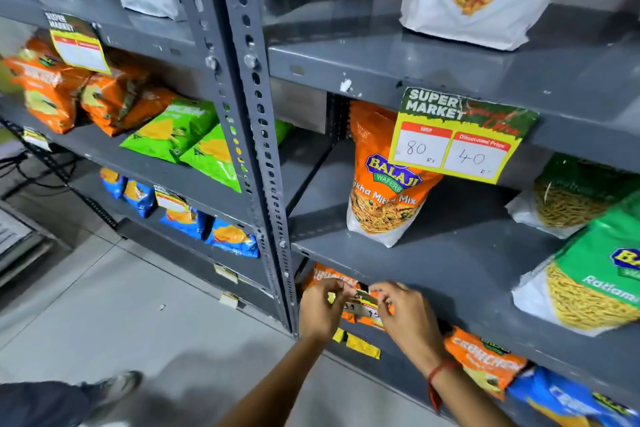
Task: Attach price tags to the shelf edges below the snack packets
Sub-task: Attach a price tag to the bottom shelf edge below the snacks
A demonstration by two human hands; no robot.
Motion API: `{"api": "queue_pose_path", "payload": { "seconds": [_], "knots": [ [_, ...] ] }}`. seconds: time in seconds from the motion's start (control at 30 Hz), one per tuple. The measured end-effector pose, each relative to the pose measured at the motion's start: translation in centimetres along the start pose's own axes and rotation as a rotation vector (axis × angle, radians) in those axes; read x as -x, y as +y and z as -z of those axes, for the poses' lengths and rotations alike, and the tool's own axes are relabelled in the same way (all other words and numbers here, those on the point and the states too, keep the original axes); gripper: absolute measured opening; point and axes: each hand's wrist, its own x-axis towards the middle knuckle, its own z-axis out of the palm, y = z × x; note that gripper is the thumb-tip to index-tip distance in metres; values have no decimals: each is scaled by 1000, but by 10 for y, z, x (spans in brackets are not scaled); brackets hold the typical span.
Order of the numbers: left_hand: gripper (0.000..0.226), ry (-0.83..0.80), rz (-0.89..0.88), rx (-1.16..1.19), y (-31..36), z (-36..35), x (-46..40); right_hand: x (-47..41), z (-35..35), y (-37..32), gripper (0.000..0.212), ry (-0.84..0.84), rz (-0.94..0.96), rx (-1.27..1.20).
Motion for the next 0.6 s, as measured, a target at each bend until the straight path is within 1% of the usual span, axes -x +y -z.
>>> {"api": "queue_pose_path", "payload": {
  "seconds": [0.07,0.13,0.27,0.37,0.47,0.6],
  "knots": [
    [5,45,-107,-173,2,4,-2,3,-5,-3,17,24,-10,40],
    [8,62,-197,-240,9,6,-5,-2,-6,-6,11,59,-27,62],
    [12,122,-245,-247,18,7,-12,-16,-8,-8,7,128,-28,74],
    [10,149,-255,-238,18,6,-17,-22,-10,-7,5,155,-41,97],
    [8,140,-257,-247,20,5,-23,-27,-13,-7,12,162,-57,67],
    [8,178,-207,-229,22,5,-27,-32,-15,-8,39,166,-73,41]
  ]
}}
